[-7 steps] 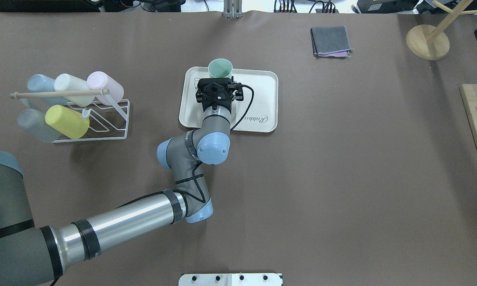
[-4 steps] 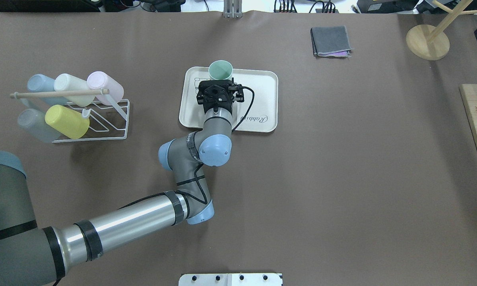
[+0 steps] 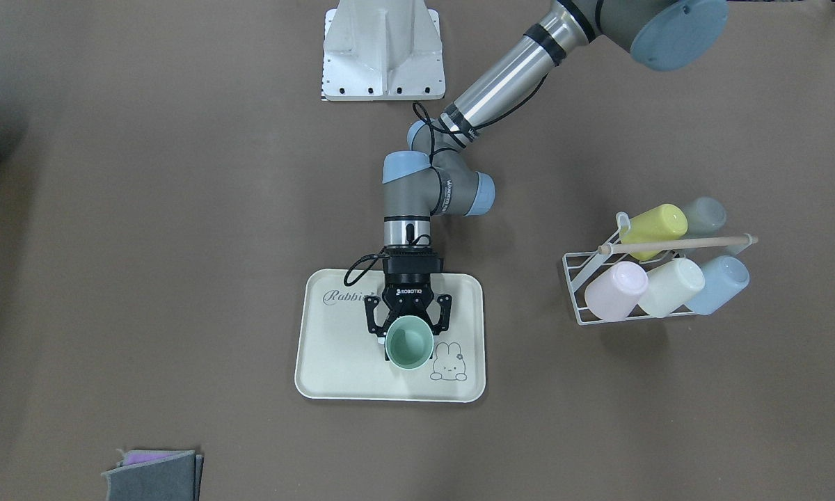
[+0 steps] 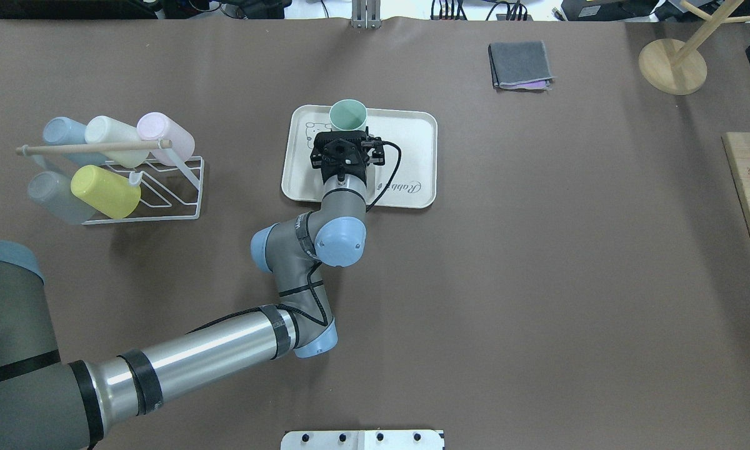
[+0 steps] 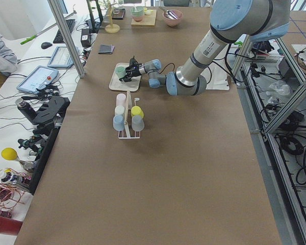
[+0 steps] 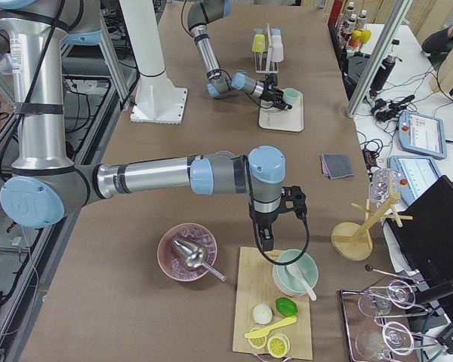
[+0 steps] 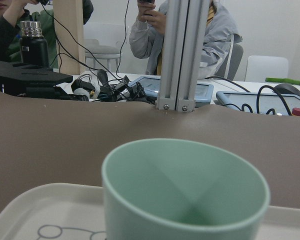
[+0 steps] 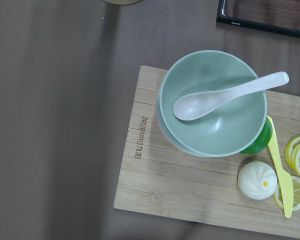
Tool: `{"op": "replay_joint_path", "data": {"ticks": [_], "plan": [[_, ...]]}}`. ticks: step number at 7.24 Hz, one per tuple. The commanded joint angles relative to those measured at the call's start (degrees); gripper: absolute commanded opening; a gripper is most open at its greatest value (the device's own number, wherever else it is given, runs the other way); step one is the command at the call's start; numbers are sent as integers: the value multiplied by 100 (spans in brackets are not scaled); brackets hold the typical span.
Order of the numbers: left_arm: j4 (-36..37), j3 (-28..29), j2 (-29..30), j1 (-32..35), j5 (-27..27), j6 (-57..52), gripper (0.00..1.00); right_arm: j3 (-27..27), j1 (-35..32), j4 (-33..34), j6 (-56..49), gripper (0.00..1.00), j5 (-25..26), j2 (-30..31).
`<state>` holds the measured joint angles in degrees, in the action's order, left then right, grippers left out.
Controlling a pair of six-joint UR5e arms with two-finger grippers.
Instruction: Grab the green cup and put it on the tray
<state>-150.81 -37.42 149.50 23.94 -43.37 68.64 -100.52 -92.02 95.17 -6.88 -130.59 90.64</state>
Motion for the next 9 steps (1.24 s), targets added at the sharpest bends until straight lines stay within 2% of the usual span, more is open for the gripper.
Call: {"op": "replay_joint_path", "data": {"ticks": [1, 2, 6, 7, 9], "plan": [[8, -3, 0, -21, 4, 0, 85, 32, 9, -7, -15, 100, 42, 6], [8, -3, 0, -21, 4, -9, 97, 215, 18, -7, -7, 100, 42, 6], [-18, -274, -79, -29, 4, -157, 98, 331, 157, -7, 272, 100, 24, -177], [-106, -562, -201, -12, -5, -576, 98, 331, 254, -33, 457, 100, 24, -204], [-177, -775, -394, -29, -14, -904, 98, 375, 299, -95, 459, 100, 24, -204]]}}
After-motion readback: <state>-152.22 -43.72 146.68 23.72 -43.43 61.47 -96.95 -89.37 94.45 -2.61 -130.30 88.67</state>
